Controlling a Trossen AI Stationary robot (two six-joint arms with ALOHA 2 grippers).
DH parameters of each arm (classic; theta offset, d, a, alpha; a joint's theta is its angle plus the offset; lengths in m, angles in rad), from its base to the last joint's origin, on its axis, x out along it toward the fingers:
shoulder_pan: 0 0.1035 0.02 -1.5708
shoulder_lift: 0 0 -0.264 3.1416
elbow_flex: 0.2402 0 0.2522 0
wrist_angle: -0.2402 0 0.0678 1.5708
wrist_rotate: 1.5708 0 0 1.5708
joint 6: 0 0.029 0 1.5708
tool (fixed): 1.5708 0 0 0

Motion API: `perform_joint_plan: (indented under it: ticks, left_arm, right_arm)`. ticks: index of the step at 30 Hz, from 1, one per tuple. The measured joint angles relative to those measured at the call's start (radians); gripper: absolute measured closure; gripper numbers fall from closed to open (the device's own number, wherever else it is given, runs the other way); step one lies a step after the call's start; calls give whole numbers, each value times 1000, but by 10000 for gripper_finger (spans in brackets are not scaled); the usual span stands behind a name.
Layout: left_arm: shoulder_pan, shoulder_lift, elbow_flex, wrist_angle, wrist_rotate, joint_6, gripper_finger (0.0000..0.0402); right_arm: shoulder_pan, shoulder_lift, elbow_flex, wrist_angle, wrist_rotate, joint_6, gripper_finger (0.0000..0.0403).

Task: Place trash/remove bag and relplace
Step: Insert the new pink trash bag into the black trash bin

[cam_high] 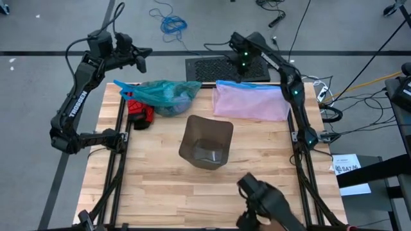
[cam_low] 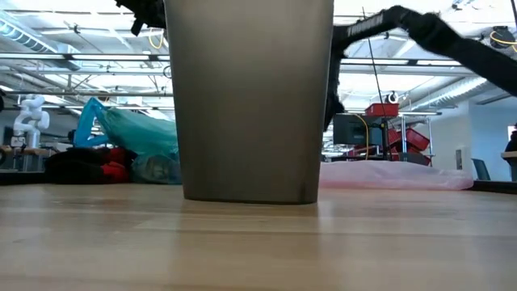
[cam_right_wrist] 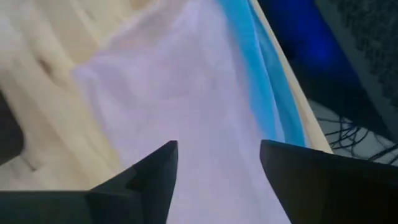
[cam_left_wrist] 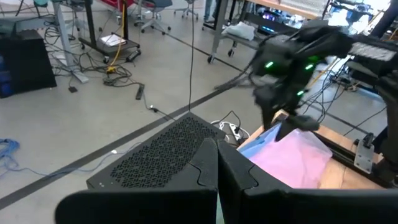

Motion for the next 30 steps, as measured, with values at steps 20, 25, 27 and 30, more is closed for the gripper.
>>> perform_joint_plan:
  ticks: [20, 25, 27, 30]
  left_arm:
    - [1, -4, 0, -32, 0, 3, 402]
    - [0, -4, 0, -38, 0, 3, 402]
    - [0, -4, 0, -38, 0, 3, 402]
    - [0, -4, 0, -39, 0, 3, 402]
  right_arm:
    - [-106, 229, 0, -3, 161, 10, 197]
    - [-109, 258, 0, -4, 153, 12, 200]
    - [-108, 268, 0, -3, 152, 12, 213]
    - [-99, 270, 0, -3, 152, 7, 266]
